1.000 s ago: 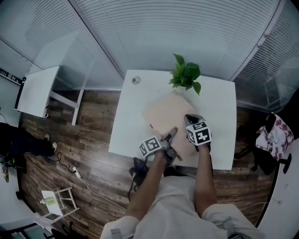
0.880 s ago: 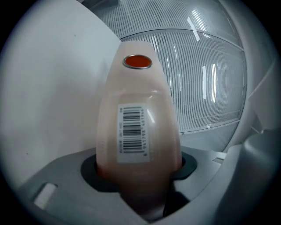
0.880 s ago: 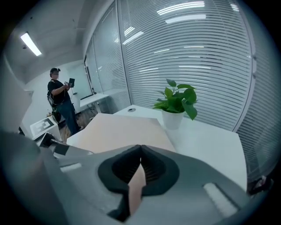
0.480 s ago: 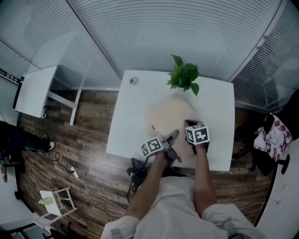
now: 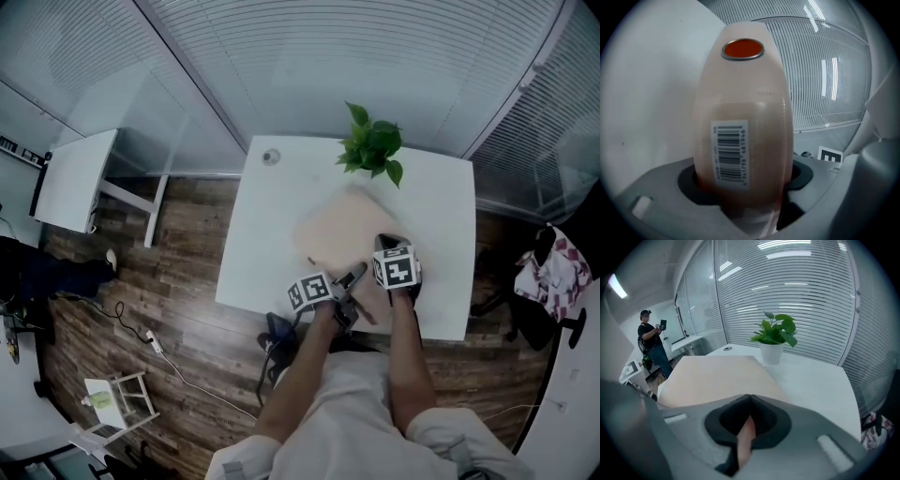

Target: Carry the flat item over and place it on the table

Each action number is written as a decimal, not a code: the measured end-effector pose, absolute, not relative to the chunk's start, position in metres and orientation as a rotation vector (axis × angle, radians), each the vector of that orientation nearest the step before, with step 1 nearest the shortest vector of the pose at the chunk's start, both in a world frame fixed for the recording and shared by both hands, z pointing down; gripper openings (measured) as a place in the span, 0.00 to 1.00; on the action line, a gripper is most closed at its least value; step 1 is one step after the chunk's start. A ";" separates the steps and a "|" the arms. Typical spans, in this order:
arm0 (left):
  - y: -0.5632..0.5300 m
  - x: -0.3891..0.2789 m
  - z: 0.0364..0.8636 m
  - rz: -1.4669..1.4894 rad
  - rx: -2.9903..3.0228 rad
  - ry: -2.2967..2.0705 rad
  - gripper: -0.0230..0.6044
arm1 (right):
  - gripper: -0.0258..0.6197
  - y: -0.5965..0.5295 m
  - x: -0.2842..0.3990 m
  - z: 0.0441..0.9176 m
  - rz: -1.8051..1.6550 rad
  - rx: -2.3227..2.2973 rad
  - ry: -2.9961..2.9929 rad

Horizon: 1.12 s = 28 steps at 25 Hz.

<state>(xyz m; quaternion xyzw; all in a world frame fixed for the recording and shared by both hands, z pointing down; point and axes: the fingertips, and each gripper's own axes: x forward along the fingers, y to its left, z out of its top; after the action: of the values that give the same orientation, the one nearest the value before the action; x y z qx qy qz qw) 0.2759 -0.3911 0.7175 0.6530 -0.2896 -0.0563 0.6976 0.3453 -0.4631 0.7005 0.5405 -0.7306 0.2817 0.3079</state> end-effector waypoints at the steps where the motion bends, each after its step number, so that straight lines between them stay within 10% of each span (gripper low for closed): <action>1: -0.389 0.275 0.719 -0.120 1.450 -0.647 0.57 | 0.04 -0.463 0.344 0.701 0.734 1.426 -1.932; 28: -0.350 0.220 0.739 -0.088 1.407 -0.813 0.60 | 0.04 -0.459 0.332 0.707 0.611 1.545 -1.895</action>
<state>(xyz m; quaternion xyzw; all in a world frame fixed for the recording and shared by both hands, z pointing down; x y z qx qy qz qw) 0.2202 -0.3496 0.7393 0.6283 -0.3630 -0.0392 0.6870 0.3321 -0.4595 0.7072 0.5836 -0.7160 0.2307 0.3058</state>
